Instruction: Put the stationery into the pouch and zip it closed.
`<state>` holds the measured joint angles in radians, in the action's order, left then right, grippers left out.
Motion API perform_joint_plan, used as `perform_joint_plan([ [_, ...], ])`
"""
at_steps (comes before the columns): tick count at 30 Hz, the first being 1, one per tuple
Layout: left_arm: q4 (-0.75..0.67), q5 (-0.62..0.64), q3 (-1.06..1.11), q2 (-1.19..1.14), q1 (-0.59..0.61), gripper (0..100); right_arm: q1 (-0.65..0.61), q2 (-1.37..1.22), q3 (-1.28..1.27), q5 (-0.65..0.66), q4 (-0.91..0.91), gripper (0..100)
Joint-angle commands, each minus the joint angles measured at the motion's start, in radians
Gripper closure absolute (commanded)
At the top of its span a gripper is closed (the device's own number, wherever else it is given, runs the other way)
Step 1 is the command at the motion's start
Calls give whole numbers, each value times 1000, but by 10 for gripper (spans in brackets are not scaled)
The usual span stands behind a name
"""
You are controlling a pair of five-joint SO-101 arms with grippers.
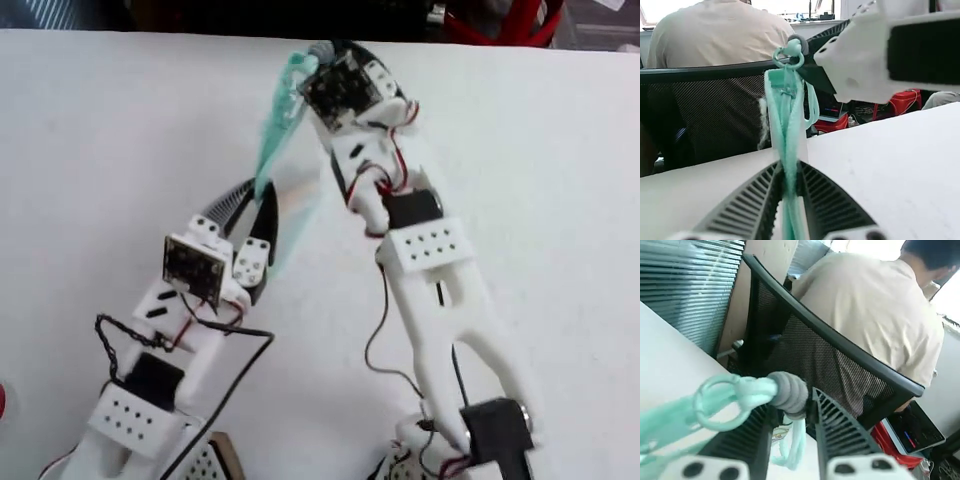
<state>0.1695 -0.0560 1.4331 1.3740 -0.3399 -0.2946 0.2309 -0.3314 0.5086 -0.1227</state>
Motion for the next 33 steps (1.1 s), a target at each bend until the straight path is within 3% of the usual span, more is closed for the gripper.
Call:
perform_joint_plan([
  [1, 83, -2, 29, 134, -18, 977, 68, -70, 222, 6, -54, 980],
  [8, 92, -41, 135, 323, -70, 977, 74, -222, 433, 6, -113, 980],
  [16, 127, -63, 138, 357, -68, 977, 157, -430, 687, 8, -177, 981],
  [19, 126, -64, 138, 357, -68, 977, 166, -486, 796, -5, -311, 981],
  [23, 126, -66, 138, 357, -64, 977, 154, -481, 913, -157, -507, 963],
  [26, 124, -68, 138, 355, -54, 977, 122, -443, 1005, -298, -719, 774],
  [28, 112, -60, 138, 354, -16, 977, 93, -417, 1056, -307, -832, 680],
  [33, 26, -57, 137, 351, 94, 977, 42, -348, 1100, -233, -1027, 735],
])
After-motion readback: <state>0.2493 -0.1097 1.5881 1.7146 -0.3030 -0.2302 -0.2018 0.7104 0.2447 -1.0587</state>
